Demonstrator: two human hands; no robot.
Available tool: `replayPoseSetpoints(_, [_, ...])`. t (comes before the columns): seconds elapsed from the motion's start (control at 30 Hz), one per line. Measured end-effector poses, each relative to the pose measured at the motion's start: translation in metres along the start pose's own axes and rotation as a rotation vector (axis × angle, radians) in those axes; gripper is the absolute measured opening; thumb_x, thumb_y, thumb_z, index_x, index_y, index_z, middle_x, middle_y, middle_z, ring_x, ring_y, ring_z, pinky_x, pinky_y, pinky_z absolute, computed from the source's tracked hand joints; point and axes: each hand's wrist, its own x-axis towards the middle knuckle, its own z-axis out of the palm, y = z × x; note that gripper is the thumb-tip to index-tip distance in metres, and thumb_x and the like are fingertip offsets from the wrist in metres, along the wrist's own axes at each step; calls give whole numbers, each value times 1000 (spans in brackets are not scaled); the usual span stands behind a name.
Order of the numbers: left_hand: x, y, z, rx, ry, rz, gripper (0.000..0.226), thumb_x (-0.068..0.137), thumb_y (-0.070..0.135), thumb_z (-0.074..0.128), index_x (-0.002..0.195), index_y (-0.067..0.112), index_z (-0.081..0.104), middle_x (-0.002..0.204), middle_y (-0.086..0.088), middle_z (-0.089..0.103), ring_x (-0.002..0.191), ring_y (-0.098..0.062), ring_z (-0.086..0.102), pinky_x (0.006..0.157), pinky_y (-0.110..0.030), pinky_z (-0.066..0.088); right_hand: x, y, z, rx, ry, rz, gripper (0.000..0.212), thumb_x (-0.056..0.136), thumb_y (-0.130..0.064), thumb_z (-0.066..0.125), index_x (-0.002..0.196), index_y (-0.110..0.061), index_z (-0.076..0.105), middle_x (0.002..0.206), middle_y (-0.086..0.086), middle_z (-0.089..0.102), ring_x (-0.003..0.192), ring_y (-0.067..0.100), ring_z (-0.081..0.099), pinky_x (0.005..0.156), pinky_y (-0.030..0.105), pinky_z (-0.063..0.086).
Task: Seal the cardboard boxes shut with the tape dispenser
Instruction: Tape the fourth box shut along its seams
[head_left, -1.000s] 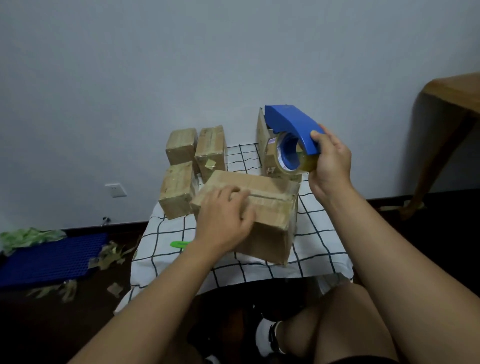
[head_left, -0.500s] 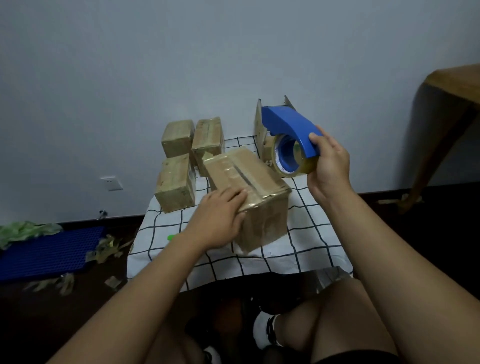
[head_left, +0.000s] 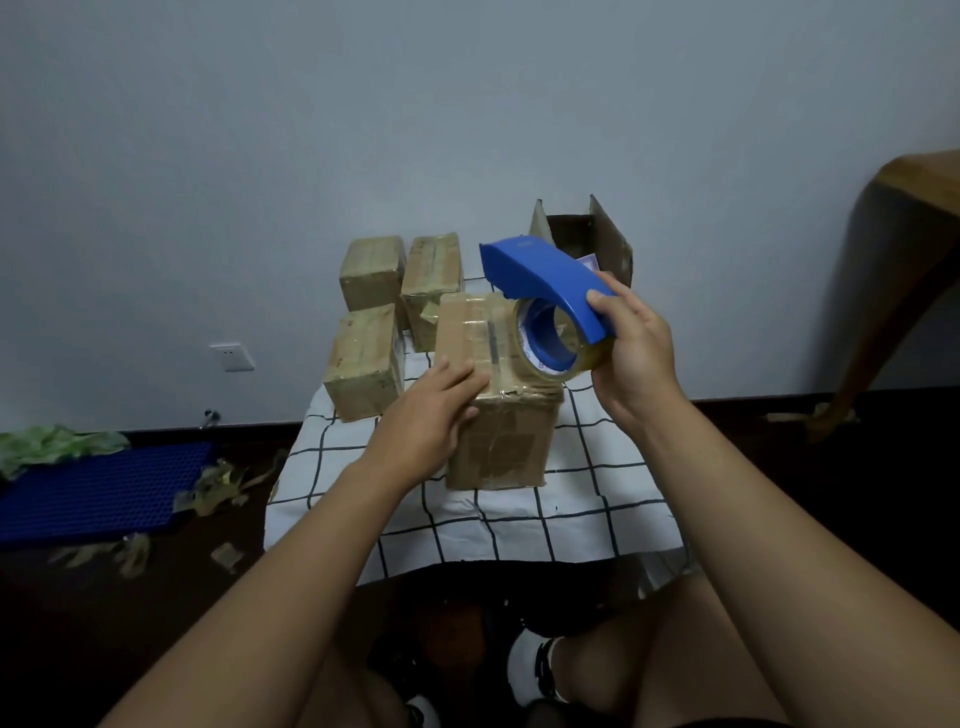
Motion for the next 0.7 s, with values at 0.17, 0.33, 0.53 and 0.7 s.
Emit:
replayPoseSetpoints(0.17, [-2, -12, 5, -124, 11, -54, 47, 97, 40, 54, 142, 26, 50, 152, 5, 41, 146, -18, 25, 114, -40, 29, 2, 5, -1, -23, -6, 21, 35, 93, -5, 58, 127, -2, 64, 113, 14, 69, 98, 23, 66, 91, 37, 53])
replayPoseSetpoints(0.33, [3, -11, 7, -132, 50, -102, 43, 97, 37, 56, 138, 26, 54, 149, 5, 46, 144, -17, 29, 114, -38, 28, 0, 11, -1, 64, 31, 83, 29, 90, -9, 55, 115, -5, 70, 107, 12, 68, 93, 23, 63, 85, 35, 52])
replayPoseSetpoints(0.53, [8, 8, -17, -876, 270, -528, 46, 97, 55, 43, 108, 20, 69, 104, 5, 72, 103, -15, 66, 84, -34, 54, -13, 4, -13, 52, 24, 121, 23, 91, -16, 51, 98, -13, 74, 79, 1, 66, 56, 12, 51, 53, 23, 42])
replayPoseSetpoints(0.7, [6, 18, -47, -1439, -292, -768, 101, 75, 89, 33, 113, 1, 63, 101, -17, 74, 91, -29, 73, 66, -35, 59, -29, -3, -18, 110, -108, 166, 27, 93, -16, 47, 107, -10, 69, 79, 3, 64, 56, 13, 49, 56, 23, 40])
